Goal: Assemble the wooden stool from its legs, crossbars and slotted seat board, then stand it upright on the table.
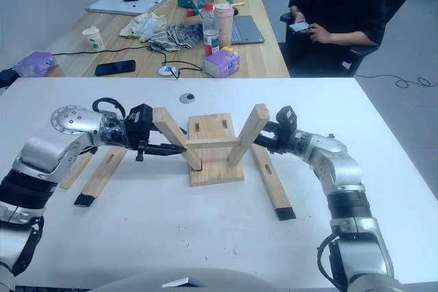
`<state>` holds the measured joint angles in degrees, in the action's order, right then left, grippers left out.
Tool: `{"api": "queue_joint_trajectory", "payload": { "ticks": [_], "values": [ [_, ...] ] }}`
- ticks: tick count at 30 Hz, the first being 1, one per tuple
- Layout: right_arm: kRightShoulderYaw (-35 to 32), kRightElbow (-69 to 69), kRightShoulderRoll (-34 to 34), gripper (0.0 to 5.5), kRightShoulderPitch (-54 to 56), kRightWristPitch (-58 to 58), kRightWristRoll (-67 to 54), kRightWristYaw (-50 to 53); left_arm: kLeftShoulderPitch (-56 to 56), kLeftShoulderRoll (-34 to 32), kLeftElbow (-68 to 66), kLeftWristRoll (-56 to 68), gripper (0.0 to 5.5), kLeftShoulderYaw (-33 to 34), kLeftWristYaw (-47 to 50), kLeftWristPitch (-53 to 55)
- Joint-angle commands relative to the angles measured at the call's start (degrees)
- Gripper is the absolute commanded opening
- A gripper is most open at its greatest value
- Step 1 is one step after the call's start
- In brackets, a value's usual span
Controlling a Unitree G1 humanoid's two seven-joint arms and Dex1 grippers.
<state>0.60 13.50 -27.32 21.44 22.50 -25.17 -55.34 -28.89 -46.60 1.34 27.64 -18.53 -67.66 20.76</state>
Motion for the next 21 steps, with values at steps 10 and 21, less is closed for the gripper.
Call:
{"api": "queue_joint_trajectory", "payload": {
  "ticks": [10,21],
  "values": [
    [1.5,-2.8,2.7,2.95,-2.0,-1.8,1.1,2.6,11.5,-0.1,-18.3,-18.5,2.03,-28.6,-7.6,9.0],
    [-1.8,-6.5,1.0,2.95,-5.8,0.8,-1.6,4.3,18.8,-2.6,-11.7,-20.7,2.03,-31.3,-0.1,4.5]
  ]
}}
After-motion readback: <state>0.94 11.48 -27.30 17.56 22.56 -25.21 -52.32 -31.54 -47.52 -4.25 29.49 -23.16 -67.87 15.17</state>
